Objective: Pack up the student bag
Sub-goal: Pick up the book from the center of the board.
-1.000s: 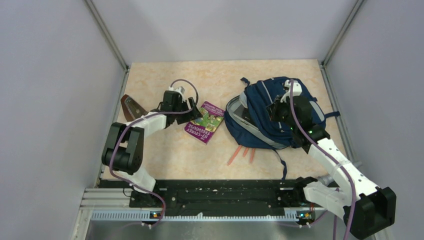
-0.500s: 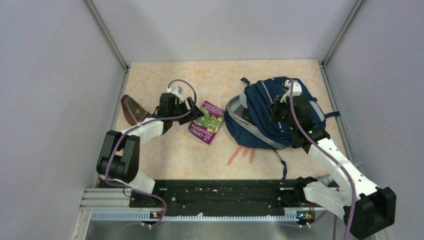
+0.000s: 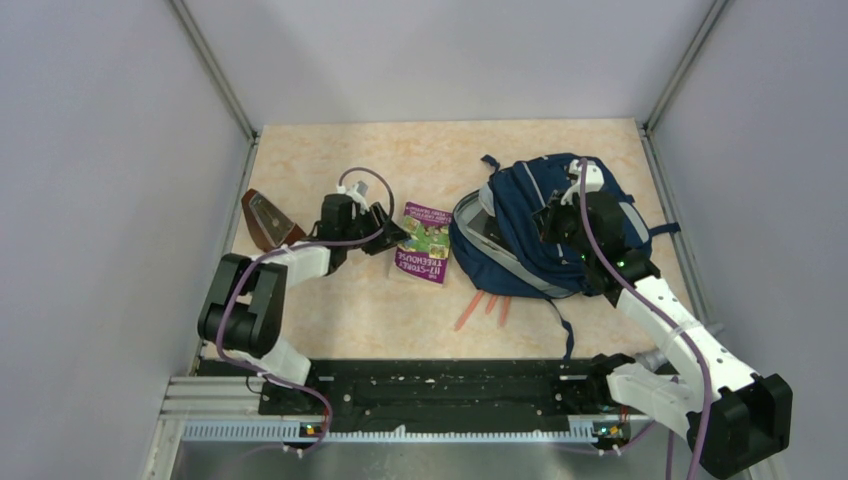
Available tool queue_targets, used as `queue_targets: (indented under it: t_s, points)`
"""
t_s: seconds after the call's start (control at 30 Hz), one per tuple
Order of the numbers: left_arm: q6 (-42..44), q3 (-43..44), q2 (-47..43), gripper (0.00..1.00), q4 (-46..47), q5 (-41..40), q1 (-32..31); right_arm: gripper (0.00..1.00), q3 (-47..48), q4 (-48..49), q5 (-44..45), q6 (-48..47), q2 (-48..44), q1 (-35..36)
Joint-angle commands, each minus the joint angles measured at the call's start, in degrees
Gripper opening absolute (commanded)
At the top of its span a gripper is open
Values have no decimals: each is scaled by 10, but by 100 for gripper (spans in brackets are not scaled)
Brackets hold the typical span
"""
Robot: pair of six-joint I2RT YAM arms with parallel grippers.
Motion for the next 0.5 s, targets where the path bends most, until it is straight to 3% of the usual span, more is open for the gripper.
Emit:
queue_targets:
  t_s: [0.0,0.37,0.47]
  points:
    - [-32,-13,15,49,85,43,-5,0,9,47,-14,13,-21,1]
    - [-73,-14,56,55,153,63,-17,0,10,52,-19,14,-14,1]
    - [-82,-8,69,48,165,68,-20,0,12,52,-18,14,-12,1]
